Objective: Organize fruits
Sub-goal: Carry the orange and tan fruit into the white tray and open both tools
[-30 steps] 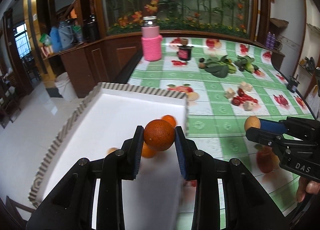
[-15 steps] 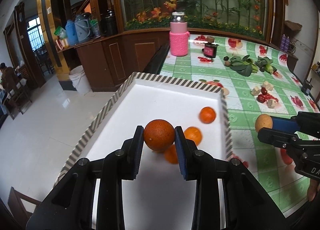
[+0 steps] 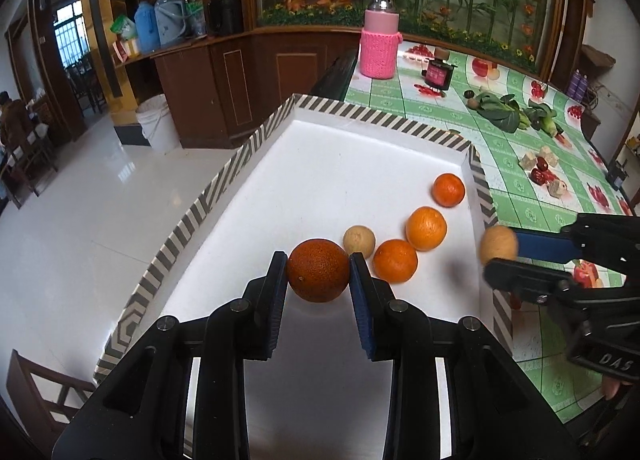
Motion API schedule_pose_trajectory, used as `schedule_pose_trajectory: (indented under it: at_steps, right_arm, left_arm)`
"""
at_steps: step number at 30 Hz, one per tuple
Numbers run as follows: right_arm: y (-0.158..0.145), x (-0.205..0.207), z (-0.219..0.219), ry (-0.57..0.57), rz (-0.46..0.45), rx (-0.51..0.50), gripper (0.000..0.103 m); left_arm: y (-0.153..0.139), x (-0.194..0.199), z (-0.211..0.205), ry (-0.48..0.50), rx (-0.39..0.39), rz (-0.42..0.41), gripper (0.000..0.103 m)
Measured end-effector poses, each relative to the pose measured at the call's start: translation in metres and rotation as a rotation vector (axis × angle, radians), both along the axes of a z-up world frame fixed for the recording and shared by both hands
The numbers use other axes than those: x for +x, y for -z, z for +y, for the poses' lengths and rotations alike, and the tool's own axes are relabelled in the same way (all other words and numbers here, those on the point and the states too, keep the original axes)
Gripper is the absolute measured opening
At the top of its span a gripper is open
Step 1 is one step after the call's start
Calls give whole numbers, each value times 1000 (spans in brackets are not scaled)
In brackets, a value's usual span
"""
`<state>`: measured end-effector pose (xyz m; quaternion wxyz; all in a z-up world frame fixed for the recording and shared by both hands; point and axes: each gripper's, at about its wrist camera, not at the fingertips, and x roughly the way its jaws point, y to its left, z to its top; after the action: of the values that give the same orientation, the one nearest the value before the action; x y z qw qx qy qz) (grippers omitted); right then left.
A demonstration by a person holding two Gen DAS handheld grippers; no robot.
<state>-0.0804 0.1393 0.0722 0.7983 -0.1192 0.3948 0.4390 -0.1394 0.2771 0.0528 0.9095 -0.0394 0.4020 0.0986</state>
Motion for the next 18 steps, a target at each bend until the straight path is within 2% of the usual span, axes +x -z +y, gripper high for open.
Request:
schedule_pose_trajectory:
  at_steps: [10, 18]
  right_arm:
    - [19, 6, 28, -52, -1, -104, 27]
    - [29, 12, 37, -64, 3, -150, 27]
  left_arm:
    - [16, 6, 1, 26, -25, 68, 30]
    - [16, 10, 6, 2, -13, 61, 30]
